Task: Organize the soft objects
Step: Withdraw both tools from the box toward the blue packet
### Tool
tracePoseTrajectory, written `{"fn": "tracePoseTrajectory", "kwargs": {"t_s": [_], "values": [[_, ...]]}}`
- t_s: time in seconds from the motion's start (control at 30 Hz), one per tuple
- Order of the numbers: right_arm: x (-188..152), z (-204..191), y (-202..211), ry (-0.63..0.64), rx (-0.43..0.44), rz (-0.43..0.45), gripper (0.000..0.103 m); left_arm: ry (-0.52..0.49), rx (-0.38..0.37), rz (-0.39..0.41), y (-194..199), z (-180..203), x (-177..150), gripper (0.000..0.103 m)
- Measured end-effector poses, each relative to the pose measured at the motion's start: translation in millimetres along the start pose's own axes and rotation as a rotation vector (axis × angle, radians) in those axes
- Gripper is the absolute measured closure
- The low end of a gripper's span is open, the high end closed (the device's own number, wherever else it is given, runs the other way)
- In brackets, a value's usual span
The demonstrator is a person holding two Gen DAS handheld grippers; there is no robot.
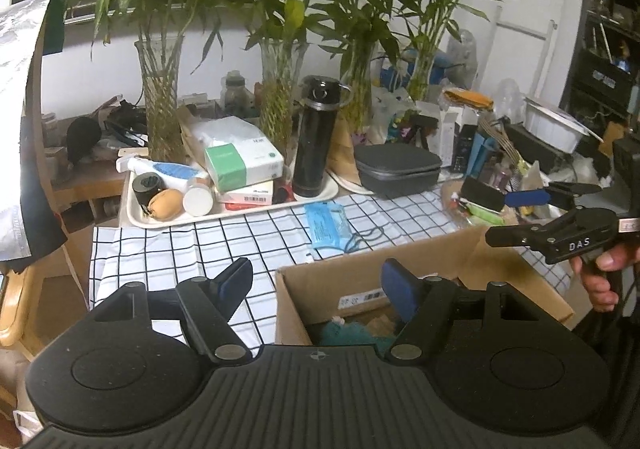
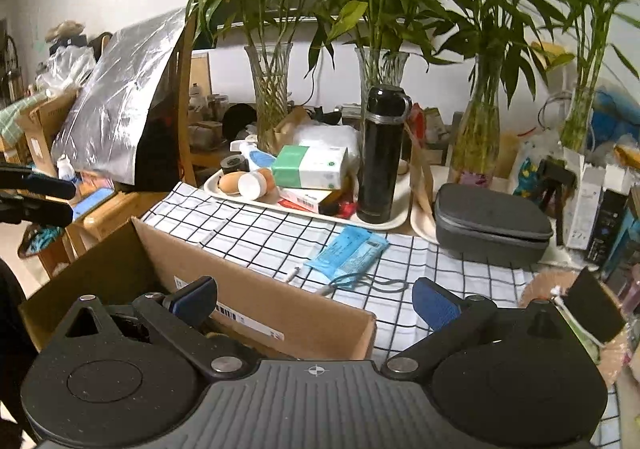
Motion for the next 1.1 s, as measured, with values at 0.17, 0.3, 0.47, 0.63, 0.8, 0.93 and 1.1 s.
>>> {"fn": "tracePoseTrajectory", "kwargs": {"t_s": [0.17,0.3,0.47,0.63,0.8,0.93,1.1], "values": [[1.6,4.1,-7.1,-0.041,0.024,0.007,0.0,0.007,-0.002,0.021,-4.3,-7.4,3.7,0.033],[0.4,12.9,-10.9,-0.103,0.058,0.017,0.0,0.045,-0.018,0.012,-13.6,-15.5,5.0,0.033],[-1.1,18.1,-14.3,-0.116,0.039,0.018,0.0,0.038,-0.026,0.012,-26.9,-22.0,7.2,0.033],[-2.1,28.4,-19.7,-0.15,0.022,0.027,0.0,0.034,-0.032,0.037,-37.8,-28.2,13.3,0.033],[-1.6,42.0,-28.2,-0.176,-0.02,0.024,0.0,0.033,-0.047,0.049,-54.1,-35.3,21.0,0.033],[-3.3,53.7,-34.4,-0.194,-0.055,0.012,0.0,0.05,-0.058,0.038,-70.8,-44.1,23.6,0.033],[-3.1,62.8,-41.0,-0.187,-0.071,0.008,0.0,0.084,-0.059,0.017,-97.2,-57.8,26.5,0.033]]}}
Point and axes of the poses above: each gripper's, at about its wrist camera, not at the fingertips, and y roughly against the way its jaws point, z to its right, x to its top, the point moved 3 cm from there along -y, roughly the way its jaws point, and after that the axes turned 5 degrees about y, right-handed, at the moved point
